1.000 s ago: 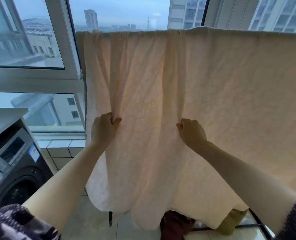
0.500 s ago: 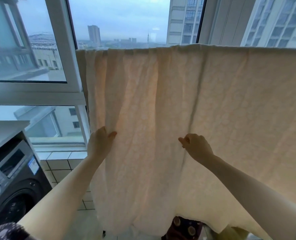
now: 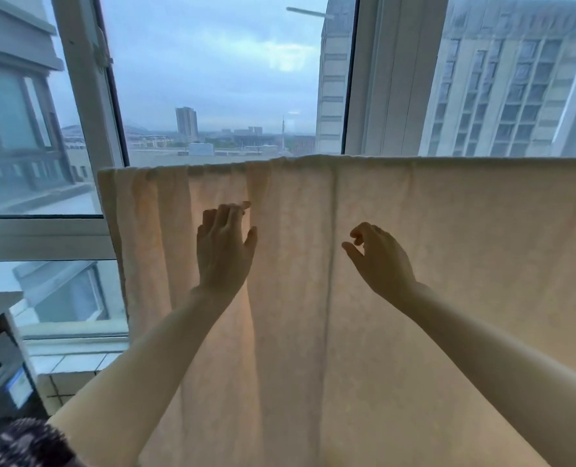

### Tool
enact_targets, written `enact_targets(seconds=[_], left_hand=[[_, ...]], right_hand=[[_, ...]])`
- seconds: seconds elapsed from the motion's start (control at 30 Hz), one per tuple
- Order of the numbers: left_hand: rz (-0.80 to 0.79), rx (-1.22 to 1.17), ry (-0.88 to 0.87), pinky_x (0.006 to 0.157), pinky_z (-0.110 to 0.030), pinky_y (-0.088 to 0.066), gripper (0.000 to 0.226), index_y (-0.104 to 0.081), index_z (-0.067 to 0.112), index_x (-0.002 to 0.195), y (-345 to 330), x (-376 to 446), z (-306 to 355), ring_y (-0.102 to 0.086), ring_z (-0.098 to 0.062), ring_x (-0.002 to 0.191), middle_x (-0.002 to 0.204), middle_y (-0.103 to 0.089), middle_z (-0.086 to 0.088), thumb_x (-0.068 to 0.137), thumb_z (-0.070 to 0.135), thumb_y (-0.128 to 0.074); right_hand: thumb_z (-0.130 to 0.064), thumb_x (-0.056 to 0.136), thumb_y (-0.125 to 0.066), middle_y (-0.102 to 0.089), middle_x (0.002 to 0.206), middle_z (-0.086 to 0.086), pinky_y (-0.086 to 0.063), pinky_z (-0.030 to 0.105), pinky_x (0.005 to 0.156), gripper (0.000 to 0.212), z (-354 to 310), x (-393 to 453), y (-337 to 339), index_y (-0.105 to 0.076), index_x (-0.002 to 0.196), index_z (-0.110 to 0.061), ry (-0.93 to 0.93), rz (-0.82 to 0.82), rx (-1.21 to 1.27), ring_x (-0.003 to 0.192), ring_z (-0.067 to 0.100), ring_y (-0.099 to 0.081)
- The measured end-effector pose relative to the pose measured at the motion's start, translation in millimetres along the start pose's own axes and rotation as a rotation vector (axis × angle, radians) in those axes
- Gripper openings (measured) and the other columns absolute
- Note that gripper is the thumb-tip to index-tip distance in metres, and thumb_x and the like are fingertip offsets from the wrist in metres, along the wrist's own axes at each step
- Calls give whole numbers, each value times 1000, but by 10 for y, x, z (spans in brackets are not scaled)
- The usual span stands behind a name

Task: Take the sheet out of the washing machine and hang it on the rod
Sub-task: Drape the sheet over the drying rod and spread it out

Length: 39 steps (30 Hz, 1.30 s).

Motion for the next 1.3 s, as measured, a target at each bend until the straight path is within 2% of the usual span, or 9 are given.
enact_targets(seconds=[0.2,0.4,0.53,0.67,0.83,1.0,1.13,1.2,1.3], left_hand=[[41,187,-186,100,-40,-38,42,-56,6,123,-61,397,70,-47,-31,116,124,-55,-14,82,10,-64],[-28,327,-88,113,-45,-27,50,-46,5,133,12,519,-255,-42,-31,129,135,-50,-15,85,9,-60],[-46,358,-22,112,-50,-27,41,-48,7,133,115,676,-482,-45,-32,128,134,-54,-13,93,19,-53],[-31,347,-18,111,-52,-24,37,-60,12,119,235,839,-690,-54,-30,117,120,-64,-8,99,33,-38],[1,241,111,100,-49,-34,44,-66,9,108,502,916,-1214,-54,-34,104,107,-67,-12,99,36,-32],[-32,49,196,87,-40,-44,30,-65,8,111,638,959,-1665,-57,-32,101,107,-65,-13,99,26,-44],[-30,-168,416,74,-30,-41,43,-64,8,105,676,976,-1808,-56,-22,85,92,-63,-6,91,48,-53],[-39,-241,492,63,-27,-38,53,-65,8,86,678,959,-1907,-52,-19,69,73,-58,-2,83,60,-57],[-41,-394,536,53,-26,-27,50,-50,12,57,729,935,-1998,-34,-15,52,52,-37,2,85,51,-61]], right_hand=[[-22,89,-62,-55,115,11,-52,38,69,31,-63,627,378,-58,117,-8,328,227,-124,100,29,-53],[-15,91,-58,-56,124,10,-46,43,92,37,-47,969,399,-55,127,-5,454,183,-130,109,30,-50],[-19,94,-55,-57,125,7,-46,42,91,39,-189,1118,342,-51,132,-12,527,122,-92,111,26,-53],[-29,95,-51,-58,124,8,-47,43,86,39,-408,1215,238,-49,132,-18,536,88,-113,106,29,-57],[-30,98,-39,-59,120,9,-45,42,88,34,-774,1354,59,-54,125,-16,446,67,-172,106,29,-56],[-41,99,-34,-64,104,4,-45,43,87,36,-1324,1396,-185,-57,112,-18,470,7,-196,93,25,-62],[-41,97,-43,-64,101,3,-47,42,86,31,-1704,1409,-383,-59,111,-17,498,-25,-122,92,23,-62],[-41,96,-46,-66,97,2,-47,41,85,31,-1858,1419,-469,-63,102,-16,503,-15,-125,94,23,-60],[-37,96,-48,-70,92,2,-47,40,85,30,-2036,1442,-556,-69,98,-15,474,5,-79,96,25,-58]])
Point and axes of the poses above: each hand's wrist, its own x-axis towards the middle knuckle, its own y-axis out of the back of the hand, z = x × y, the point moved 2 cm from there along x, towards the middle knuckle
